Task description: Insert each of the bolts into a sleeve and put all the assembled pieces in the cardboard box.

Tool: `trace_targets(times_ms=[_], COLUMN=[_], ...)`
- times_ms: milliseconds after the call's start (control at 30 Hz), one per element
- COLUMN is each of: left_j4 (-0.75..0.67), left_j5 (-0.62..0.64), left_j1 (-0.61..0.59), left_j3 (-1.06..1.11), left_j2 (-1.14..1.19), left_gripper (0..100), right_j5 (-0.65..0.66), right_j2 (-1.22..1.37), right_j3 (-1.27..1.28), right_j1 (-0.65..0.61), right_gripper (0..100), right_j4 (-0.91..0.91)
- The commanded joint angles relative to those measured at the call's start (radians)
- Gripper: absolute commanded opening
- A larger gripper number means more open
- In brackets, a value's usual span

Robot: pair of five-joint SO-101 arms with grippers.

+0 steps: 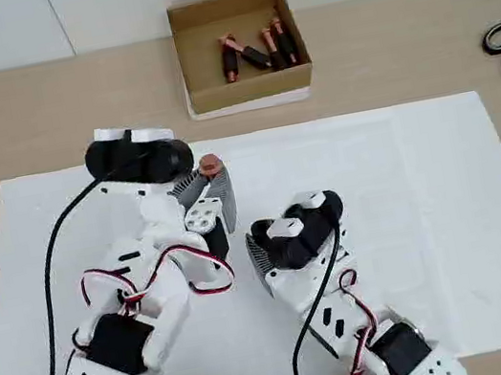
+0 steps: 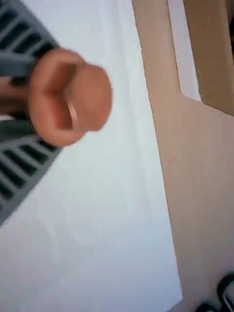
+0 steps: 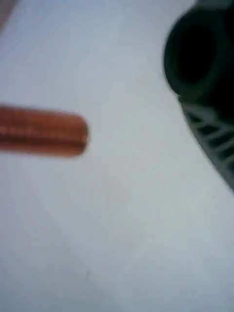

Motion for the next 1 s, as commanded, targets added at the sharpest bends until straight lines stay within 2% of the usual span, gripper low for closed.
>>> trace_targets(times_ms=[0, 200, 467, 967], left_j4=[-0.110, -0.172, -0.152, -0.121], left_j5=[0.032, 0.035, 0.038, 0.038], left_j1=[0.006, 0.012, 0.077, 0.084], left_j3=[0.015, 0.064, 0.082, 0.107], left_j2=[-0.012, -0.018, -0.011, -0.009], left_gripper=[1, 1, 1, 1], right_j5=[-0.011, -0.011, -0.011, -0.011], right_j2=[-0.008, -0.008, -0.008, -0.008], right_j3=[0.008, 0.008, 0.008, 0.008], right_j1=[-0.004, -0.004, -0.004, -0.004], right_gripper=[0.4, 0.4, 0.4, 0.4], right_j4=[-0.005, -0.005, -0.005, -0.005])
